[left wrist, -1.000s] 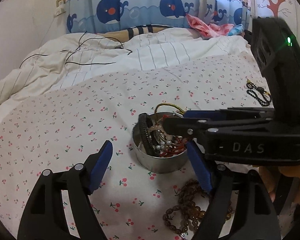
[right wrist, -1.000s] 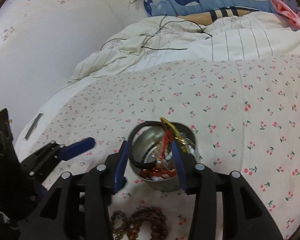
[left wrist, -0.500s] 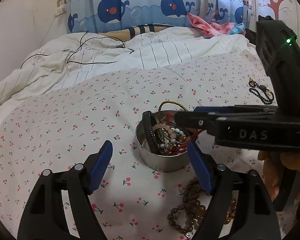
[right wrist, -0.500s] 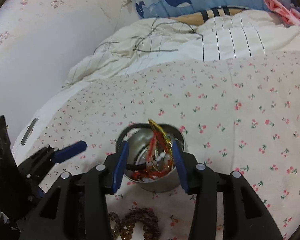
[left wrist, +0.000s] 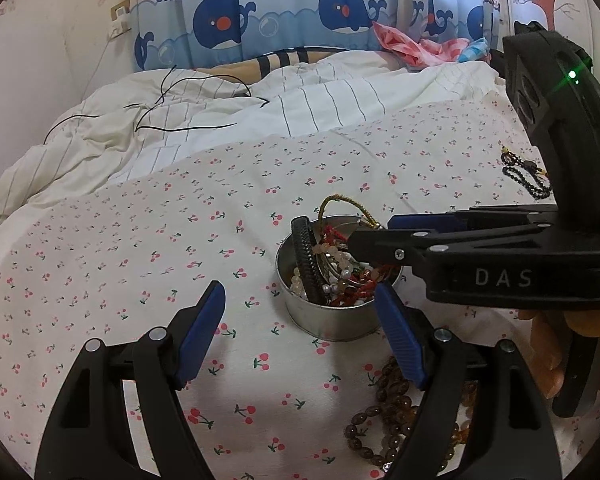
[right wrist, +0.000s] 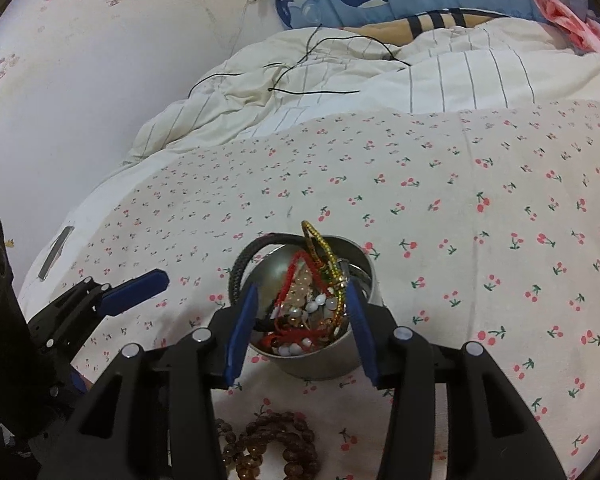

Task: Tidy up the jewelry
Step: 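Move both open tools from the tin to the tangled brown and amber bead strands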

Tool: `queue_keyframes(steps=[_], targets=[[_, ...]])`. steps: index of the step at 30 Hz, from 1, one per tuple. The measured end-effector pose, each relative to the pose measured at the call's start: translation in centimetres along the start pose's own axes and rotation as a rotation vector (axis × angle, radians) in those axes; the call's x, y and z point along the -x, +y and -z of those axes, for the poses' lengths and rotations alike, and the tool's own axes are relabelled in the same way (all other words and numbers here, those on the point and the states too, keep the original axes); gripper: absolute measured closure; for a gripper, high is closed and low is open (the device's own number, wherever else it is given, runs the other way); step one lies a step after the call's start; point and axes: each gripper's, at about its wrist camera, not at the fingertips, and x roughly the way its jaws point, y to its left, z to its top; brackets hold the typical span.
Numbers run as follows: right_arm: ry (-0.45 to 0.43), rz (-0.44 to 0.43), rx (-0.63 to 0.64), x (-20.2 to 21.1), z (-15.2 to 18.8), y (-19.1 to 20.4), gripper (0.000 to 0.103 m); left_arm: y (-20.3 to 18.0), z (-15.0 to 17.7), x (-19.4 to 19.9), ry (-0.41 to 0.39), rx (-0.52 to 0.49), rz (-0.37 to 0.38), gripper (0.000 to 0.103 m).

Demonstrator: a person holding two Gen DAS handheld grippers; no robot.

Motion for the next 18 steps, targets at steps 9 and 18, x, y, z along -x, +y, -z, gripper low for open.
queue_keyframes(steps=[9, 18], targets=[[0.03, -0.05, -0.016, -0.4, 0.1, 0.0, 0.057, 1.7, -0.1, -0.3, 0.025, 0.079, 0.071, 0.029], [-0.045, -0.001, -0.119, 2.7, -1.1, -2.7, 0.057, 6.5, 0.4, -1.6, 0.089, 0.381, 0.25, 0.023]])
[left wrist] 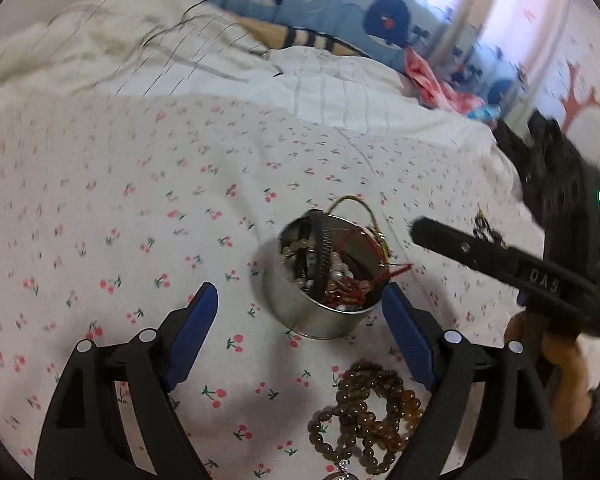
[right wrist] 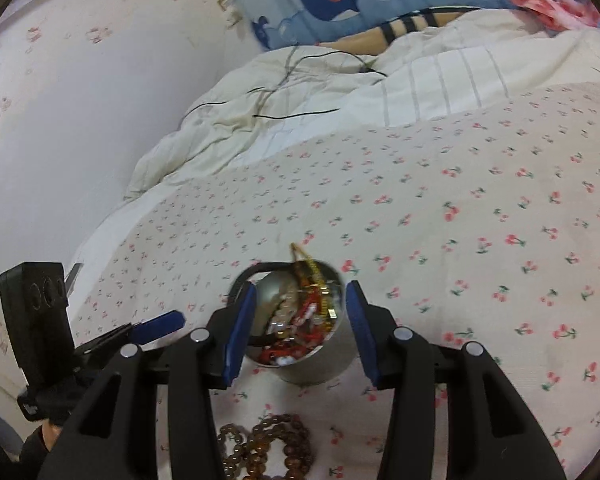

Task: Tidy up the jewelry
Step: 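Move both open tools from the tin to the tangled brown and amber bead strands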

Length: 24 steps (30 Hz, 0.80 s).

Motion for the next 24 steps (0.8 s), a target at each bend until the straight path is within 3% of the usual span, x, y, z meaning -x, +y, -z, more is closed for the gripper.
queue_keyframes(steps=[6, 11, 14, 21, 24], targets=[[0.052, -0.014, 0.035, -2.0, 1.1, 0.6, 0.057, 1.5, 0.1, -0.6, 0.001, 0.046, -0.062, 0.022], [0.075, -0.083, 0.118, -2.4, 1.6, 2.5, 0.053, 4.2, -0.4, 0.0, -0.018, 0.179, -0.036, 0.021], [0.132, -0.097, 0.161, -3.0, 1.8, 3.3, 0.051, 5.5, -0.7, 0.6, -0.036, 0.23, -0.035, 0.02], [0.179, -0.094, 0.223, -3.8, 2.7, 4.5, 0.049, 4.7, -0.8, 0.2, -0.012, 0.195, -0.019, 0.019], [0.159, -0.051, 0.226, -3.5, 2.6, 4.8, 0.049, 4.2, -0.8, 0.2, -0.006, 0.172, -0.015, 0.019]])
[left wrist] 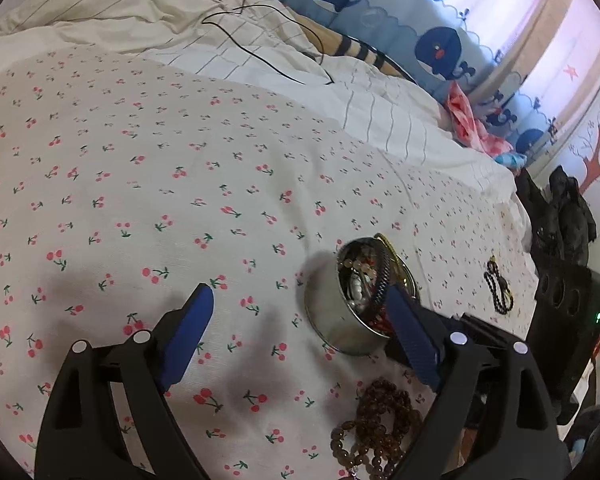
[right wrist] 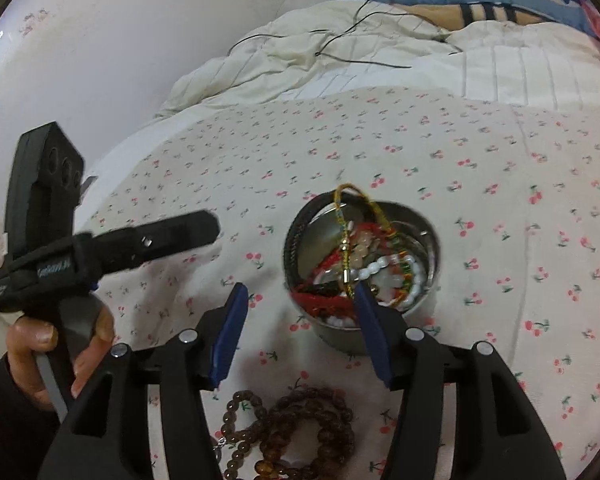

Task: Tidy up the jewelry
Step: 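Move both open tools from the tin to the tangled brown and amber bead strands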

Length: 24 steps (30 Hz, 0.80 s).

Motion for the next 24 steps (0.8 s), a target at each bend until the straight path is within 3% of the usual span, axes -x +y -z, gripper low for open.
queue_keyframes(steps=[5, 9, 15, 24], targets=[[-0.042, 0.102, -0.076, 2.9, 0.1, -1.6, 0.048, -0.8, 0.1, 0.3, 0.022, -0.037, -0.005, 0.019], [-0.045, 0.124, -0.113, 5.4, 1.6, -2.3, 0.048, -1.8, 0.7, 0.6, 0.057, -0.098, -0.014, 0.018], [0.046, 0.156, -0.16, 7.4, 6.6, -2.7, 0.048, -1.3, 2.9, 1.8, 0.108, -0.089, 0.007, 0.018], [0.082, 0.155, -0.105, 7.2, 7.6, -1.6, 0.048, -0.9, 5.2, 3.4, 0.206, -0.165, 0.022, 0.018]])
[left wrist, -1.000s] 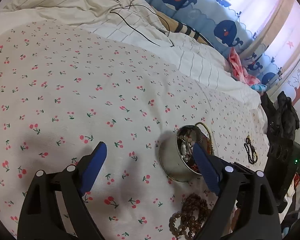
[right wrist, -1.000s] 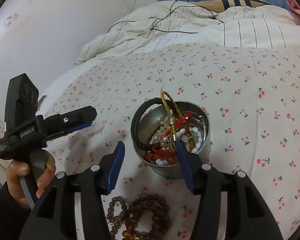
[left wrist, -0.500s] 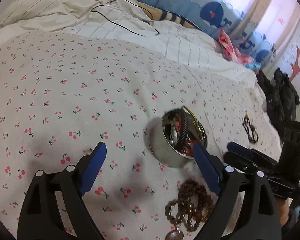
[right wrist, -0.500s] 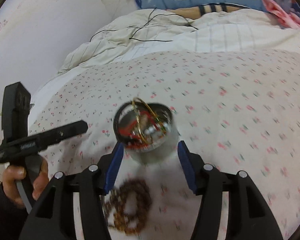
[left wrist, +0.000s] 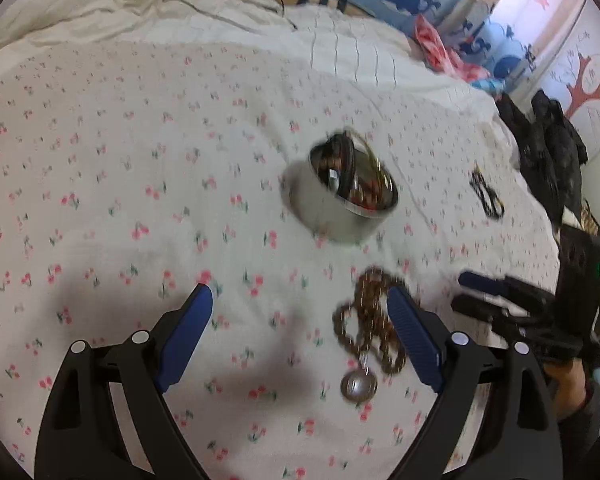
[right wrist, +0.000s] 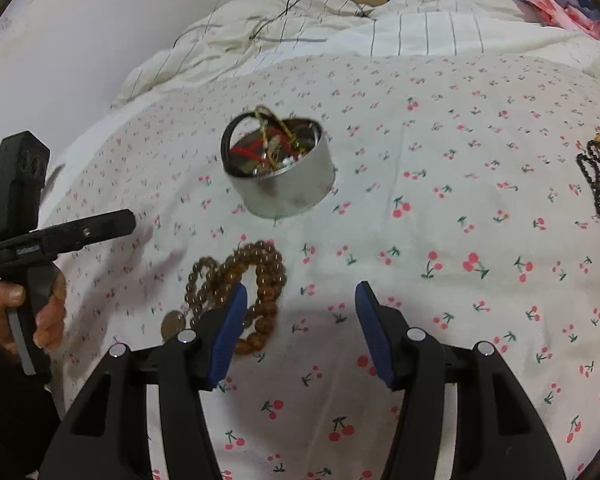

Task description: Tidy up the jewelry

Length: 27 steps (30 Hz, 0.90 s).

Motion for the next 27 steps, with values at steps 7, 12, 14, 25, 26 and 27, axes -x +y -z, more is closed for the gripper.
queue_keyframes(steps=[7, 12, 14, 25, 26, 27], targets=[[0.065, -0.032, 0.145, -0.9, 1.1, 2.8, 0.048, -1.8, 2.6, -0.3, 0.081, -0.166, 0.068, 0.018], [0.07, -0.026, 0.171, -1.4, 1.5, 3.5, 0.048, -3.6, 3.8, -1.0, 0.112, -0.28, 0.069, 0.018], [0.056, -0.055, 0.2, -0.9, 1.5, 3.9, 0.048, -3.9, 3.6, -0.9, 0.107, -0.288, 0.097, 0.018], [0.069, -0.018, 0.161, -2.4, 1.2, 3.1, 0.052, -6.6, 4.0, -2.3, 0.149, -0.373, 0.161, 0.018], [0.071, -0.014, 0.169, -2.6, 1.3, 3.3, 0.055, -6.7, 4.0, -2.4, 0.149, -0.375, 0.164, 0.018], [0.07, -0.014, 0.177, -2.7, 1.4, 3.4, 0.057, -6.8, 4.0, -2.4, 0.147, -0.375, 0.16, 0.018]])
